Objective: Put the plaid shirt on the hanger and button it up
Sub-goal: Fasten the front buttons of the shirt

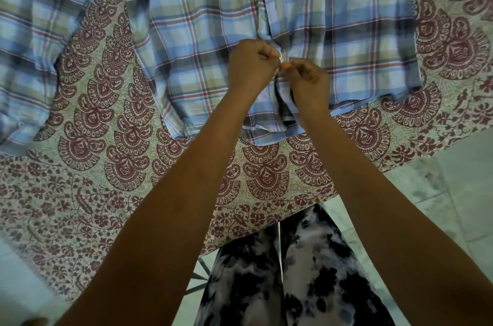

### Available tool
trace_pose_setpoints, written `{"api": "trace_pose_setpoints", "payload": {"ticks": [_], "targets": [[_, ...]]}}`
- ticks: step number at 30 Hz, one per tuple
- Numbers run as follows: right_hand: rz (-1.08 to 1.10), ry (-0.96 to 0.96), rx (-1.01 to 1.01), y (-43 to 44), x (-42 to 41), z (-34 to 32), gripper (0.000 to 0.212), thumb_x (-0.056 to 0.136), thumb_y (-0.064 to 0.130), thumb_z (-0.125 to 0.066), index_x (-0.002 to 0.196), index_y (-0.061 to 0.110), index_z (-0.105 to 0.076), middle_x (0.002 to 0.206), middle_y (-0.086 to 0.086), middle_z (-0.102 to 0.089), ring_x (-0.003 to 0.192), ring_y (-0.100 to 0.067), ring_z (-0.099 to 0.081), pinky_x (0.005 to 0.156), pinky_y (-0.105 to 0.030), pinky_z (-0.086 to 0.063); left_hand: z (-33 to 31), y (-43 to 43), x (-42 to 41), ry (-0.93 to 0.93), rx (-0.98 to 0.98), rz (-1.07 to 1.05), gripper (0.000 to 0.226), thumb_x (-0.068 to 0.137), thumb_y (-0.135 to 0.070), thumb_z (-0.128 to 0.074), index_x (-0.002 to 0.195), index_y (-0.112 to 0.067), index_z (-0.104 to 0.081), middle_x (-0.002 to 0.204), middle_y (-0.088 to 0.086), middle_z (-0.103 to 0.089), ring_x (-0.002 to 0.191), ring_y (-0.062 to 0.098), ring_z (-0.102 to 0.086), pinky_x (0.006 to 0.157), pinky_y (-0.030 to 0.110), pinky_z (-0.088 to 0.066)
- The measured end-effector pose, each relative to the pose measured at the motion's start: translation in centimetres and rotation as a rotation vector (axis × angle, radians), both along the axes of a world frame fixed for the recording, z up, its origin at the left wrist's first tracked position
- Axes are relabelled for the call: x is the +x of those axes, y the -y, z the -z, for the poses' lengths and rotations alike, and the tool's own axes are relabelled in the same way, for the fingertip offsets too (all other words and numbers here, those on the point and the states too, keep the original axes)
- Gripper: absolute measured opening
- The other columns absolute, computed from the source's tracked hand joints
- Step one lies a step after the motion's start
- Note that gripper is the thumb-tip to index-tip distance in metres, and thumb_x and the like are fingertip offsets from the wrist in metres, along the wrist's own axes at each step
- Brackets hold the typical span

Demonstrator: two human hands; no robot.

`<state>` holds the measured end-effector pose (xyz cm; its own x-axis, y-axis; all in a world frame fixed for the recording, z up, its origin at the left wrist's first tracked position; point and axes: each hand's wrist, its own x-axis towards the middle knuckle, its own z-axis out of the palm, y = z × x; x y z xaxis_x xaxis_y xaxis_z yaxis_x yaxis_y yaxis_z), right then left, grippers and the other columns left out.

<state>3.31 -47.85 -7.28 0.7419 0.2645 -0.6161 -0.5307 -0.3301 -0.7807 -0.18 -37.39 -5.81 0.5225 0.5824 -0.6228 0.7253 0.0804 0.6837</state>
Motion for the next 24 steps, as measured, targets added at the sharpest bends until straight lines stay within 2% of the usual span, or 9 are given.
{"api": "trace_pose_setpoints", "payload": {"ticks": [3,6,10,12,15,18,21,24], "targets": [[0.028,-0.034,0.036,-0.2,0.5,0.0,0.025,0.086,0.001,-0.06,0.068,0.018,-0.06,0.049,0.018,-0.06,0.053,0.006,-0.053,0.061,-0.01,-0.046,0.3,0.1,-0.3,0.009,0.024,-0.018,0.009,0.079,-0.001,-0.063,0.076,-0.008,-0.068,0.076,0.009,-0.067,0.081,0.027,-0.069,0.08,0.043,-0.057],[-0.026,-0.025,0.05,-0.3,0.7,-0.2,0.018,0.086,0.003,-0.061,0.073,0.014,-0.06,0.057,0.015,-0.061,0.056,0.004,-0.053,0.06,-0.011,-0.045,0.3,0.1,-0.8,0.032,0.026,-0.085,0.009,0.079,-0.002,-0.062,0.076,-0.008,-0.068,0.072,0.004,-0.066,0.076,0.025,-0.068,0.078,0.043,-0.058],[-0.066,-0.004,0.06,-0.1,0.7,-0.2,0.007,0.087,0.003,-0.06,0.082,0.007,-0.061,0.075,-0.003,-0.062,0.064,-0.001,-0.057,0.065,-0.013,-0.047,-0.1,0.6,-1.2,0.115,0.021,-0.153,0.006,0.081,-0.001,-0.062,0.083,-0.001,-0.068,0.067,0.004,-0.064,0.066,0.021,-0.066,0.076,0.043,-0.058],[-0.06,0.002,0.072,-0.1,0.6,-0.1,0.004,0.087,0.002,-0.059,0.084,0.004,-0.061,0.077,-0.005,-0.062,0.065,-0.002,-0.058,0.066,-0.013,-0.047,-0.1,0.8,-1.3,0.123,0.021,-0.142,0.006,0.081,-0.001,-0.062,0.082,-0.002,-0.068,0.066,0.003,-0.064,0.065,0.02,-0.065,0.076,0.043,-0.058],[-0.064,0.021,0.055,-0.2,0.4,0.0,0.006,0.088,0.002,-0.058,0.085,0.005,-0.061,0.075,0.0,-0.063,0.062,0.006,-0.058,0.066,-0.01,-0.046,-0.1,0.8,-1.3,0.117,0.011,-0.128,0.006,0.079,-0.001,-0.063,0.081,-0.003,-0.068,0.066,0.003,-0.065,0.067,0.022,-0.066,0.077,0.044,-0.058],[-0.106,0.039,0.042,-0.3,0.4,-0.1,0.021,0.089,0.0,-0.056,0.076,0.015,-0.062,0.061,0.015,-0.064,0.061,0.007,-0.057,0.065,-0.01,-0.046,-0.1,0.6,-1.2,0.107,0.016,-0.131,0.007,0.077,0.0,-0.064,0.077,-0.005,-0.068,0.064,0.0,-0.064,0.066,0.022,-0.065,0.077,0.044,-0.058],[-0.122,0.05,0.039,-0.5,0.3,-0.2,0.024,0.089,0.0,-0.055,0.074,0.018,-0.061,0.062,0.015,-0.065,0.067,0.0,-0.059,0.071,-0.016,-0.05,0.2,0.4,-1.3,0.083,0.027,-0.163,0.013,0.076,0.0,-0.064,0.07,-0.012,-0.066,0.062,0.0,-0.064,0.066,0.022,-0.066,0.076,0.045,-0.058],[-0.134,0.105,0.02,-0.4,-0.1,0.2,0.008,0.088,0.004,-0.057,0.089,0.006,-0.065,0.08,-0.005,-0.066,0.082,-0.017,-0.062,0.082,-0.029,-0.053,0.1,0.6,-1.3,0.054,0.028,-0.203,0.02,0.077,-0.002,-0.063,0.066,-0.018,-0.064,0.062,0.0,-0.064,0.07,0.024,-0.067,0.076,0.044,-0.058]]}}
